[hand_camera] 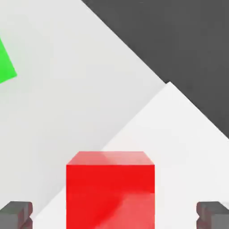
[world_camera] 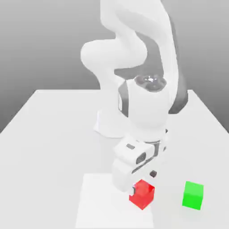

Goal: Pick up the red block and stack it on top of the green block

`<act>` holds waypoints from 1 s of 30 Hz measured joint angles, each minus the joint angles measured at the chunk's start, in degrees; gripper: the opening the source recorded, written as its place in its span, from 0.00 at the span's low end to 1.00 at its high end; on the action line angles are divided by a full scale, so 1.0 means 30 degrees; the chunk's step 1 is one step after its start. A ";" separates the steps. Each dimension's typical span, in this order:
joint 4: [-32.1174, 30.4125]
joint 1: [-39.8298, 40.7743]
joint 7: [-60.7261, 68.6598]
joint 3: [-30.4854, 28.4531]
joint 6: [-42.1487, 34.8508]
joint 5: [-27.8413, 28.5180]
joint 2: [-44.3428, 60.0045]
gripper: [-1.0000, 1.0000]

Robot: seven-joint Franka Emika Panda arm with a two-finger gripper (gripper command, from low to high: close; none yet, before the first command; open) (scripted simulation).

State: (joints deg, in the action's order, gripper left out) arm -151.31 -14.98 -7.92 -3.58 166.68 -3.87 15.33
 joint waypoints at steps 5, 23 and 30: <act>0.0060 0.0115 0.0056 0.0133 0.0348 -0.0086 0.0444 0.00; 0.2008 -0.3578 0.2000 0.2291 -0.5297 0.1469 -0.3257 0.00; 0.2277 -0.3728 0.1848 0.2158 -0.2743 0.1913 -0.0425 1.00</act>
State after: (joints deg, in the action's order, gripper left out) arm -144.48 -26.16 -2.38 2.90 158.45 1.87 14.06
